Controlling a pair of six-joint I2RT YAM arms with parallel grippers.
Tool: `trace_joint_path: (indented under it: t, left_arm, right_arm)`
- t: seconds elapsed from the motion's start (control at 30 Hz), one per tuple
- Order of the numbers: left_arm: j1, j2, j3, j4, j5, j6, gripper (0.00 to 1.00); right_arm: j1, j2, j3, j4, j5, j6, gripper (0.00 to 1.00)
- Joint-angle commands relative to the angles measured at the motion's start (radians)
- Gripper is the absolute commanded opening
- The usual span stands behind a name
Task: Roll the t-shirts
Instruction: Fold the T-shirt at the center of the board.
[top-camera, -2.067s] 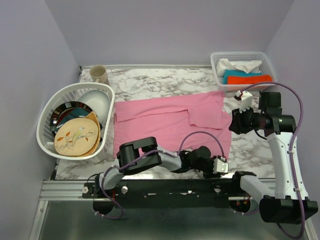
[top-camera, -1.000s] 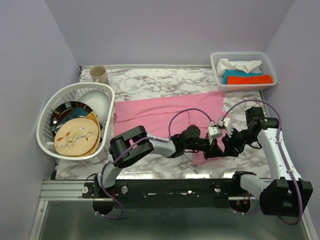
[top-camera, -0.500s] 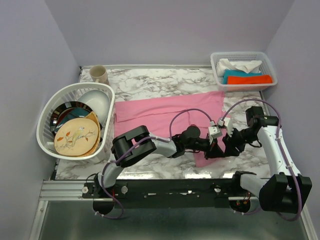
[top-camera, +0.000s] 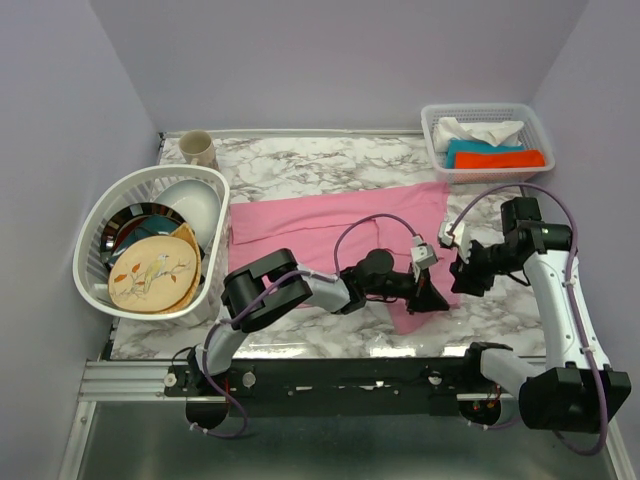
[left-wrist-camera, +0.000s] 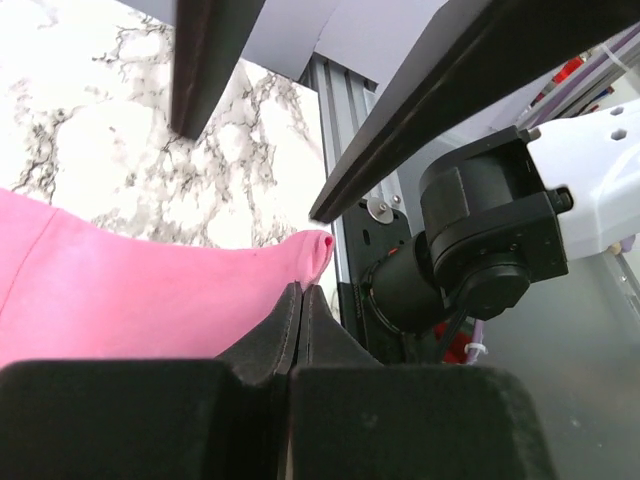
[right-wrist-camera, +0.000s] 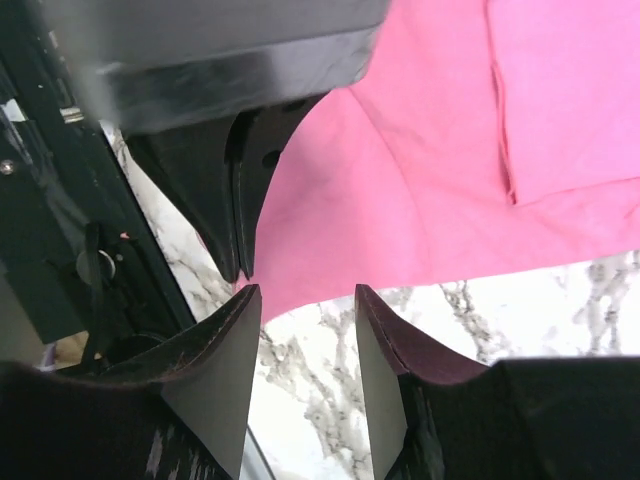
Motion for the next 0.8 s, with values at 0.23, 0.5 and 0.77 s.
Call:
trace_joint_path:
  t: [0.23, 0.5, 0.77]
  left_arm:
    - [0.023, 0.007, -0.017, 0.112, 0.011, -0.137, 0.00]
    - [0.032, 0.019, -0.006, 0.100, 0.002, -0.146, 0.00]
    - [0.049, 0.032, 0.013, 0.083, -0.004, -0.155, 0.00]
  right_arm:
    - [0.014, -0.040, -0.027, -0.173, 0.025, -0.140, 0.53]
    - [0.028, -0.017, -0.056, -0.173, 0.033, -0.140, 0.53]
    - [0.038, -0.005, -0.084, -0.173, 0.053, -0.148, 0.53]
